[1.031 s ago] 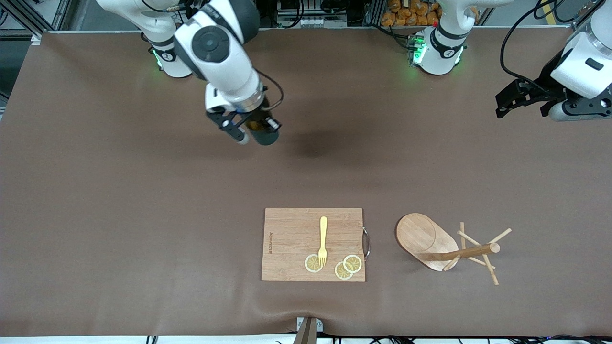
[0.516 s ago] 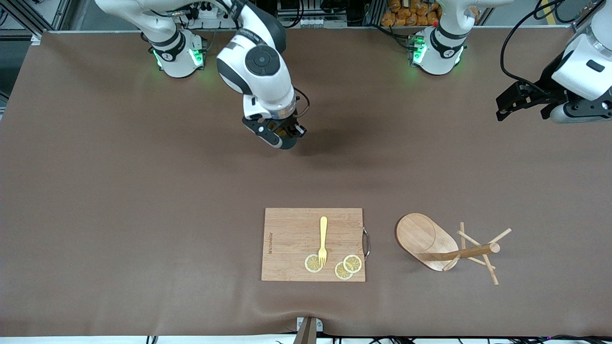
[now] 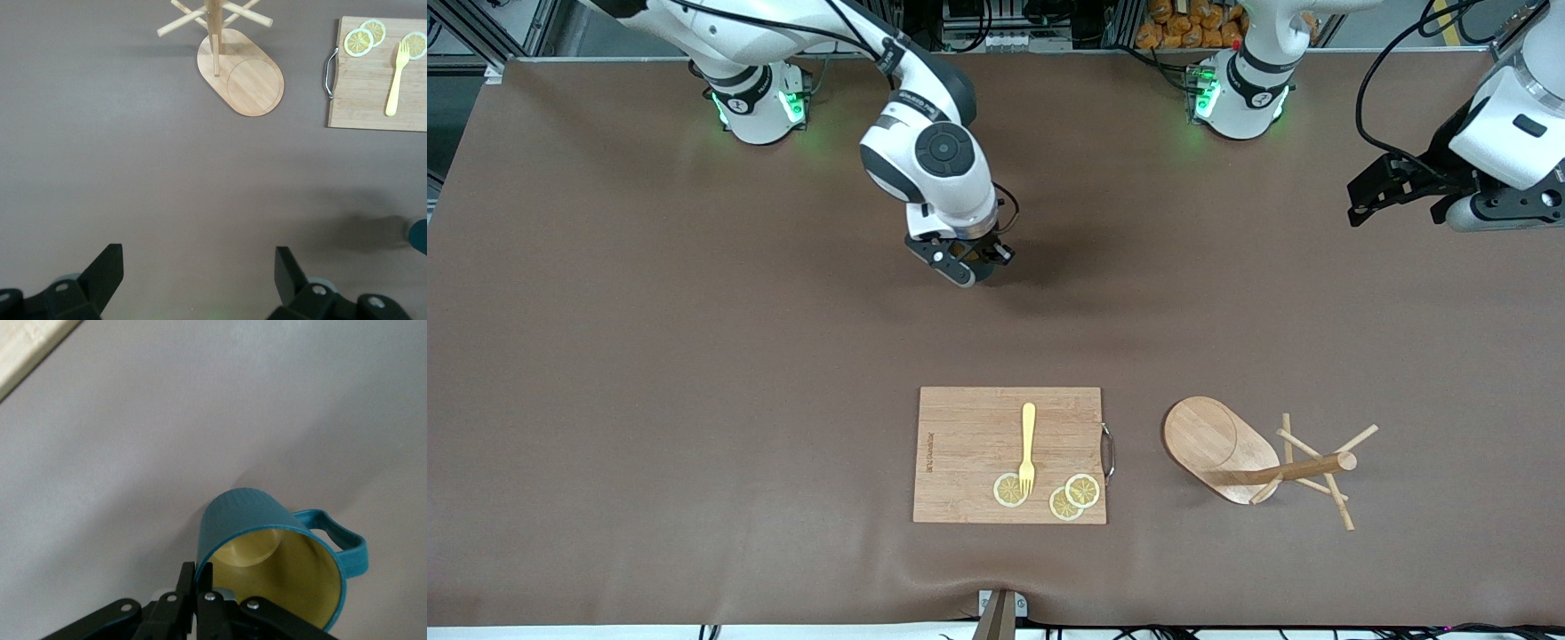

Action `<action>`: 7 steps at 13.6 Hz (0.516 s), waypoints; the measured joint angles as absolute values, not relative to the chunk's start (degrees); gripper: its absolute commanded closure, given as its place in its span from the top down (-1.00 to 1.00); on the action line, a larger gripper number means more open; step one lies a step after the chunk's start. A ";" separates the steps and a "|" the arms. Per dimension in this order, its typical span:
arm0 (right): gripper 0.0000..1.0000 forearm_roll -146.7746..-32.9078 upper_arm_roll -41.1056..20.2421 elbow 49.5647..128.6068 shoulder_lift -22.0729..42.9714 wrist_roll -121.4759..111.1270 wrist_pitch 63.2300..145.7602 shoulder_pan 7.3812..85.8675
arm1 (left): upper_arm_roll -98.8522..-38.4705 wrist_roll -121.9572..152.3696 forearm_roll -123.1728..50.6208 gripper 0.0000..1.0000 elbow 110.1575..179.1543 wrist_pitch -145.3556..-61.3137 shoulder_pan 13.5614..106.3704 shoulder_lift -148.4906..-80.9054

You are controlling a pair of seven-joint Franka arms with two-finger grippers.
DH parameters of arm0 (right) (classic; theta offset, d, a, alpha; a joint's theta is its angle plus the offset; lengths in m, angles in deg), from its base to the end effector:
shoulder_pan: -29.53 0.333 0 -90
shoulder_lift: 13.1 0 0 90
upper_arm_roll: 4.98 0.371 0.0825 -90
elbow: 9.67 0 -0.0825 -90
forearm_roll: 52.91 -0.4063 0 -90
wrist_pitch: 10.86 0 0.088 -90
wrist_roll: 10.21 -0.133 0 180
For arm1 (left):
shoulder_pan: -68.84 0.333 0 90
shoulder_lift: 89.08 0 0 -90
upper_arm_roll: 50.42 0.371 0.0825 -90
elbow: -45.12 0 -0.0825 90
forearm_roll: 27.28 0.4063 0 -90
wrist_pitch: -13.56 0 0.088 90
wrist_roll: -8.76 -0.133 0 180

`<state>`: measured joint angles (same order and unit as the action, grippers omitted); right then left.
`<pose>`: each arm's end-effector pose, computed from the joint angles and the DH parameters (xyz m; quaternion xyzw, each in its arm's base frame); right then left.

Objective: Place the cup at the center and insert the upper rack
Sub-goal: 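Carry the mug to the table center and lower it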

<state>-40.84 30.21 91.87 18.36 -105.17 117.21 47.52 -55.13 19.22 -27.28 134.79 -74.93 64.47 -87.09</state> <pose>0.4607 0.5256 0.3078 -0.9416 0.3294 0.0632 0.0306 0.5549 -0.0896 0.6737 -0.9999 -0.0121 -0.0072 0.0002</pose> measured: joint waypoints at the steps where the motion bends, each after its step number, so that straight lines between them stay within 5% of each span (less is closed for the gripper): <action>1: -1.00 -40.32 30.21 91.33 19.09 -106.25 117.21 48.20 | -55.13 18.98 -27.28 1.00 134.97 -74.94 64.47 -87.09; 7: -0.94 -37.27 29.24 87.62 23.94 -111.34 117.23 51.12 | -55.14 18.81 -27.28 1.00 135.51 -74.98 64.46 -87.09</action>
<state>-37.27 29.24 87.62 23.94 -111.34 117.23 51.12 -55.14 18.81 -27.28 135.51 -74.98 64.46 -87.09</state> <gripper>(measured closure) 0.956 0.000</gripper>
